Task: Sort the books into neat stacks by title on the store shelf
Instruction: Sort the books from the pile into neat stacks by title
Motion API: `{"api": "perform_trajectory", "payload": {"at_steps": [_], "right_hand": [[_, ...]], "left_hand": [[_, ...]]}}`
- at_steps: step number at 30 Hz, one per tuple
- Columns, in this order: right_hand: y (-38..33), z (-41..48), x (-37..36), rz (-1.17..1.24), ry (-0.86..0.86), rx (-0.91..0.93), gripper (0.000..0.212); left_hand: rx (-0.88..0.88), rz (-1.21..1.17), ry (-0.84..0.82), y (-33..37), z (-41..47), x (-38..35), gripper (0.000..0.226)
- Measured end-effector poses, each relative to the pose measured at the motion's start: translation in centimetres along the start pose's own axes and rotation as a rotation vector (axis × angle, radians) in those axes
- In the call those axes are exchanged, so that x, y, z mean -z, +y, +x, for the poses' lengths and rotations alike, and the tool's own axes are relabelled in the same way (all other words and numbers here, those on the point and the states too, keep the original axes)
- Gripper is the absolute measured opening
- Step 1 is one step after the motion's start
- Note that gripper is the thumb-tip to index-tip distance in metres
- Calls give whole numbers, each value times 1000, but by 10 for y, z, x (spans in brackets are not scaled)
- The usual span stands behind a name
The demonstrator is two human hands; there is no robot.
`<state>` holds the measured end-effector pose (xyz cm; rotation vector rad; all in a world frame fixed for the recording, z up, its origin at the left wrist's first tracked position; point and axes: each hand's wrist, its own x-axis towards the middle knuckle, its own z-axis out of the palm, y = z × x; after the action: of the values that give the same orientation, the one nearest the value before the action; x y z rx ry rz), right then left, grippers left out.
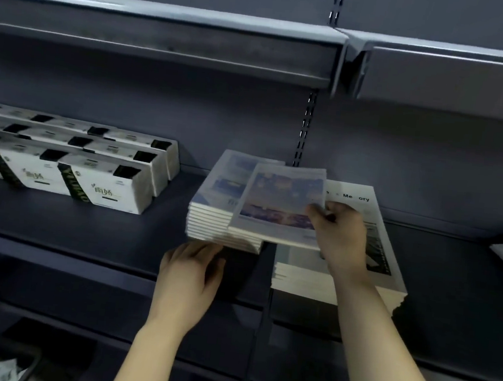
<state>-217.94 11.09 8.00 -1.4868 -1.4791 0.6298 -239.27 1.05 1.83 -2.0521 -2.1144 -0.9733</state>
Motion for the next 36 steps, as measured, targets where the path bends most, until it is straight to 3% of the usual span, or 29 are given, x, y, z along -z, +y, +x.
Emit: {"api": "perform_trajectory", "payload": {"at_steps": [6, 9, 12, 16, 20, 27, 36], "right_hand": [[-8, 1, -9, 339, -95, -144, 17], [-17, 0, -8, 390, -144, -178, 18], [-23, 1, -10, 350, -119, -148, 19], [-21, 7, -21, 200, -37, -88, 40], [-19, 11, -30, 129, -14, -14, 24], [-25, 15, -47, -78, -18, 118, 20], [-25, 17, -52, -91, -35, 118, 12]], "left_hand": [[-4, -19, -6, -7, 3, -4, 40], [-12, -13, -18, -8, 5, -5, 40], [-19, -12, -30, -8, 5, -6, 41], [-14, -14, -42, -10, 5, -6, 42], [-11, -7, -47, -12, 4, -5, 41], [-2, 15, -54, -14, 3, -5, 42], [14, 32, -49, -15, 4, -8, 37]]}}
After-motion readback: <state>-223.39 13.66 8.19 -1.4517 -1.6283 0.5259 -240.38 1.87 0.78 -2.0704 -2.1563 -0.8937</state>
